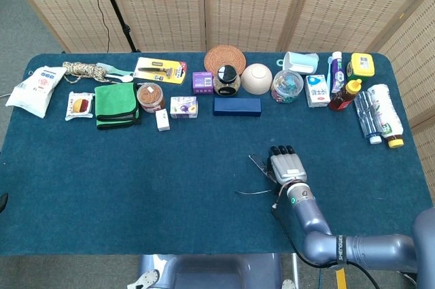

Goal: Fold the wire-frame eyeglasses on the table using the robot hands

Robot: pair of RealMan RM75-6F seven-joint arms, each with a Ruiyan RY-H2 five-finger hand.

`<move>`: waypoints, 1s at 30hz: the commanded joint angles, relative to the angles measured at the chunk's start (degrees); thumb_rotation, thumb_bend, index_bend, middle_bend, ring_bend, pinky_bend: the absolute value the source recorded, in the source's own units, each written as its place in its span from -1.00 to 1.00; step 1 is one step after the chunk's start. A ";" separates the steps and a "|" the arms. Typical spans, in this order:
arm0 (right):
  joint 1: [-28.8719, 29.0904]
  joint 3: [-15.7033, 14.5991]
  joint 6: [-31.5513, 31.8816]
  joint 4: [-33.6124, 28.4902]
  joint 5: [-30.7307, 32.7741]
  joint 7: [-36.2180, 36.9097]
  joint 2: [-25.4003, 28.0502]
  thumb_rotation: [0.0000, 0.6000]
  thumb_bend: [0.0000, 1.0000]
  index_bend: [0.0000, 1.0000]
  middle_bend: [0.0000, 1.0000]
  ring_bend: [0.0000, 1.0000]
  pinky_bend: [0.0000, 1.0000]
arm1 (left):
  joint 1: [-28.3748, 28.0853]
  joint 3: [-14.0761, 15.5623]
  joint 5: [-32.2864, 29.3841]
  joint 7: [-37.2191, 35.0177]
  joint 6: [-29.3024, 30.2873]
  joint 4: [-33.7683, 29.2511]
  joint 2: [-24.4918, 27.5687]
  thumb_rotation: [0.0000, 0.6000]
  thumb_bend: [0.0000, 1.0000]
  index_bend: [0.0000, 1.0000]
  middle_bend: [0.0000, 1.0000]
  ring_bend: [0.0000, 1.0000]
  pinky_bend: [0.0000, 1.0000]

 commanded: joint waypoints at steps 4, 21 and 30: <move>0.20 0.89 -0.49 1.92 0.61 0.42 -1.01 1.00 -0.80 0.05 -0.70 -0.90 -0.87 | -0.13 -0.08 -0.14 0.20 -0.20 -0.21 0.06 0.49 -0.15 -1.00 -1.00 -1.00 -1.00; -0.74 1.58 -3.64 3.70 0.40 2.31 1.62 1.00 -0.69 -0.09 -0.71 -0.86 -0.86 | -0.19 -0.19 -0.51 1.22 -0.39 -1.11 0.42 0.49 -0.15 -1.00 -1.00 -1.00 -1.00; -8.64 1.89 -0.44 -2.73 -13.46 14.13 9.55 1.00 -0.69 -0.48 -0.89 -1.00 -0.91 | 0.86 -0.15 -1.45 2.76 1.10 -1.16 -1.10 0.48 -0.15 -1.00 -1.00 -1.00 -1.00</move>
